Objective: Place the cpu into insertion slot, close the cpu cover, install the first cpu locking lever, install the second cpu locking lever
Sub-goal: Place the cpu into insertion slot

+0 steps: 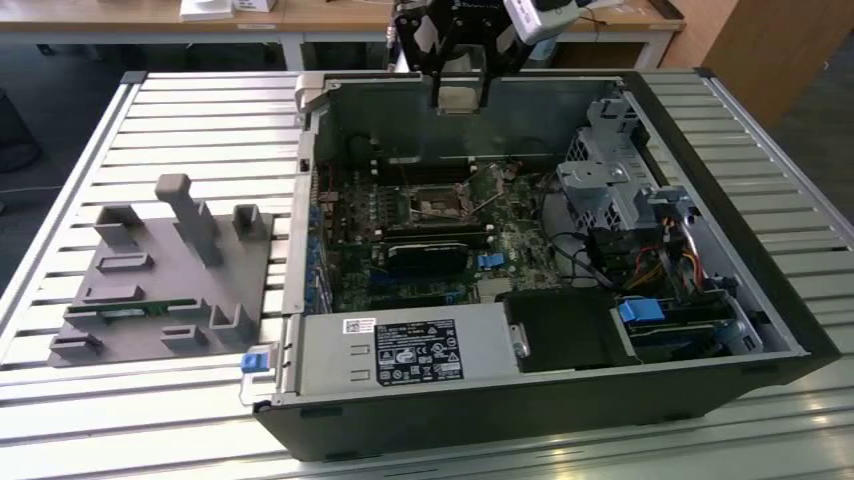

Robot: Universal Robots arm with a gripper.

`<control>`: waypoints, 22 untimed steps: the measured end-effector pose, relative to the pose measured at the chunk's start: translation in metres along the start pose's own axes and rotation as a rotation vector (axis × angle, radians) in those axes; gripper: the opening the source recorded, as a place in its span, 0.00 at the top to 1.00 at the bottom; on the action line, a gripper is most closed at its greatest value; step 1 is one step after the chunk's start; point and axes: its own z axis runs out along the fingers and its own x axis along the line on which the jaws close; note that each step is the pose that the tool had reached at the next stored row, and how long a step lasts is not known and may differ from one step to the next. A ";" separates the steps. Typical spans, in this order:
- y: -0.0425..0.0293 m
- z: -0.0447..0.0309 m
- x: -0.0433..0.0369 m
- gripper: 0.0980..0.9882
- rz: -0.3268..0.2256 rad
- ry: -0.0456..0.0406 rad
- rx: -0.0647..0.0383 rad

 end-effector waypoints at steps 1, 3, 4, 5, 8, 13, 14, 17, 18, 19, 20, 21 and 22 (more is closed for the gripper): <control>0.0000 0.0000 0.0000 0.50 0.005 -0.0004 0.000; 0.0000 0.0000 0.0000 0.50 0.015 -0.0014 0.000; 0.0000 0.0001 0.0000 0.50 0.020 -0.0019 -0.001; 0.0000 0.0001 0.0000 0.50 0.026 -0.0024 -0.001; 0.0000 0.0001 0.0000 0.50 0.041 -0.0039 -0.001; 0.0000 0.0002 0.0000 0.50 0.066 -0.0062 -0.002; 0.0000 0.0003 0.0000 0.50 0.071 -0.0067 -0.002; 0.0000 0.0003 0.0000 0.50 0.084 -0.0079 -0.002; 0.0000 0.0003 0.0000 0.50 0.088 -0.0083 -0.002; 0.0000 0.0003 0.0000 0.50 0.092 -0.0087 -0.002; 0.0000 0.0004 0.0001 0.50 0.096 -0.0091 -0.002; 0.0000 0.0004 0.0000 0.50 0.100 -0.0095 -0.002; 0.0000 0.0004 0.0000 0.50 0.104 -0.0099 -0.002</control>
